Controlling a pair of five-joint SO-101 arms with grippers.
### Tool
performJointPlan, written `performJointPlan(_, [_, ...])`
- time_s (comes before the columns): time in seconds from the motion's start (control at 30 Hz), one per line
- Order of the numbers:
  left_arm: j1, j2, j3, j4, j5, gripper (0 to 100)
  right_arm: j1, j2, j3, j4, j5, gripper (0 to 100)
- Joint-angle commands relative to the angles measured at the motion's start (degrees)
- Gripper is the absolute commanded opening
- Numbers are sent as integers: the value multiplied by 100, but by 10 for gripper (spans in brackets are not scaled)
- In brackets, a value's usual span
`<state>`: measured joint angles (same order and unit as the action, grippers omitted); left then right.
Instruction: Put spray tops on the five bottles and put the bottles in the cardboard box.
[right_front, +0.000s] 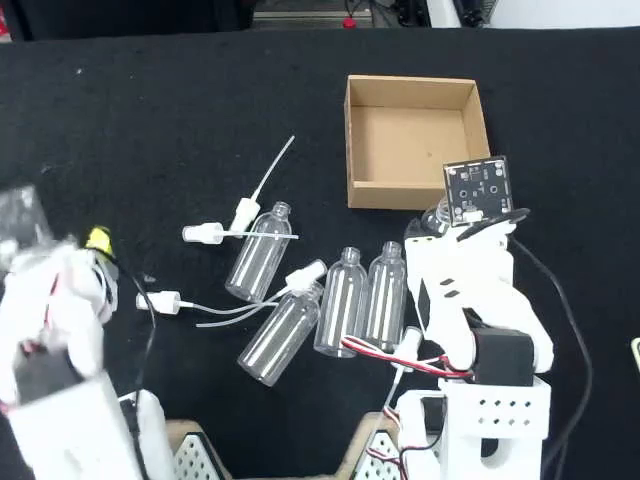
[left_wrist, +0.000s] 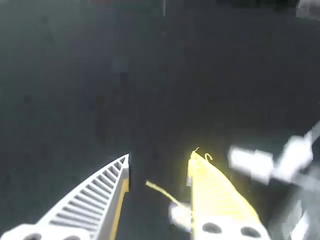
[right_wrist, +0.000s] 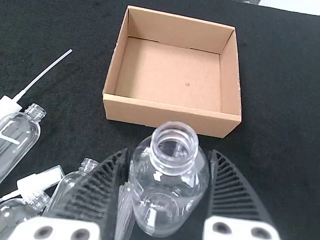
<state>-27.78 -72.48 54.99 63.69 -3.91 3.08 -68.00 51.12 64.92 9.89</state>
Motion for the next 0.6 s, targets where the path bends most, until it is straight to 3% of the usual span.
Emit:
performJointPlan(0.0, [752,2813,-1455,1345,404,191,70,-13,-268,9,-9,162])
performJointPlan(0.23, [1420,5345,-2334,1978,1943,191,70,-13,13,-26,-158,162])
performJointPlan(0.57, [1385,6251,-2475,1618,2585,193,70,-13,4,-26,-158,163])
